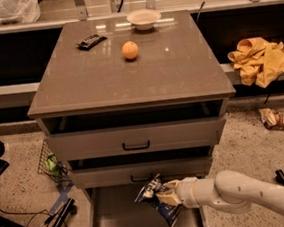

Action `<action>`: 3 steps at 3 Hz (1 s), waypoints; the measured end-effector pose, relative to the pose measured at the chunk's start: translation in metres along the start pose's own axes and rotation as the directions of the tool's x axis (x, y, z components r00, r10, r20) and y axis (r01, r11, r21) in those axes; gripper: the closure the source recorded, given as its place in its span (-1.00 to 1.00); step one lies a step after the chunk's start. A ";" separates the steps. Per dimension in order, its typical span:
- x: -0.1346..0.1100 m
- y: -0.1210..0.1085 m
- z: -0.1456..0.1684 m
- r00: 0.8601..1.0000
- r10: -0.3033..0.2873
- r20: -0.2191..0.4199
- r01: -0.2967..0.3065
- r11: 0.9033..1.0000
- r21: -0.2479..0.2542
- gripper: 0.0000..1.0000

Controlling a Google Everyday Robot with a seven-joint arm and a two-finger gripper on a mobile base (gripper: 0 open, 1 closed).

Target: Pick blue chip bag from bottom drawer and place on counter

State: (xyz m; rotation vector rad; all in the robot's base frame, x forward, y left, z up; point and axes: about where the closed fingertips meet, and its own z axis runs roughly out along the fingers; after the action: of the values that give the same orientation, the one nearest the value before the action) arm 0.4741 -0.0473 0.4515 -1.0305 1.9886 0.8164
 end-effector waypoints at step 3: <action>-0.044 0.002 -0.053 0.999 0.001 0.040 -0.003 0.999 0.038 1.00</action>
Offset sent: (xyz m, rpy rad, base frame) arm -0.0007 -0.0200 0.0407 0.0227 -0.0289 -0.0390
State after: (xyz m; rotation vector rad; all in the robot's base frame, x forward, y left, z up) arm 0.4729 -0.0715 0.5163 -0.9830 1.9639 0.7914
